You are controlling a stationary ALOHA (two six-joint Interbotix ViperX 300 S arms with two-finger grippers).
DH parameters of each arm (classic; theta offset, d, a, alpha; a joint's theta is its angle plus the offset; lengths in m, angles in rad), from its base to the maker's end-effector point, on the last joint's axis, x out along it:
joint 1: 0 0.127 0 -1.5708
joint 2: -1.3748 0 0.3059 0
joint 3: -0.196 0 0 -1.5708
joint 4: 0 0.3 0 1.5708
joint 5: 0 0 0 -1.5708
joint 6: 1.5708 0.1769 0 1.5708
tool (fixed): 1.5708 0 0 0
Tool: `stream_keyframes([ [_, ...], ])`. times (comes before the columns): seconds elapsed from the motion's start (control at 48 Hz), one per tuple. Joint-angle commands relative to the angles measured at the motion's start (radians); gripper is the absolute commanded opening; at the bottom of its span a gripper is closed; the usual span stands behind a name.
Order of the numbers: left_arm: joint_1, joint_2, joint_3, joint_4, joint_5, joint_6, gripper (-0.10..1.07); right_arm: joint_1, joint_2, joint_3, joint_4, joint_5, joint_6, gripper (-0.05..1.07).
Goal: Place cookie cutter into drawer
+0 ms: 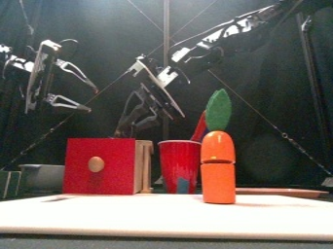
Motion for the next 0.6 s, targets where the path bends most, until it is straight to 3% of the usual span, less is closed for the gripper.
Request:
stream_keyframes([
  [0.0, 0.003, 0.0, -0.011, 0.003, -0.006, 0.002, 0.87, 0.0, -0.026, -0.029, -0.008, -0.003, -0.002, 0.74],
  [0.583, 0.006, 0.0, -0.005, -0.002, -0.006, 0.0, 0.87, 0.026, -0.06, -0.032, -0.054, -0.003, -0.002, 0.77],
])
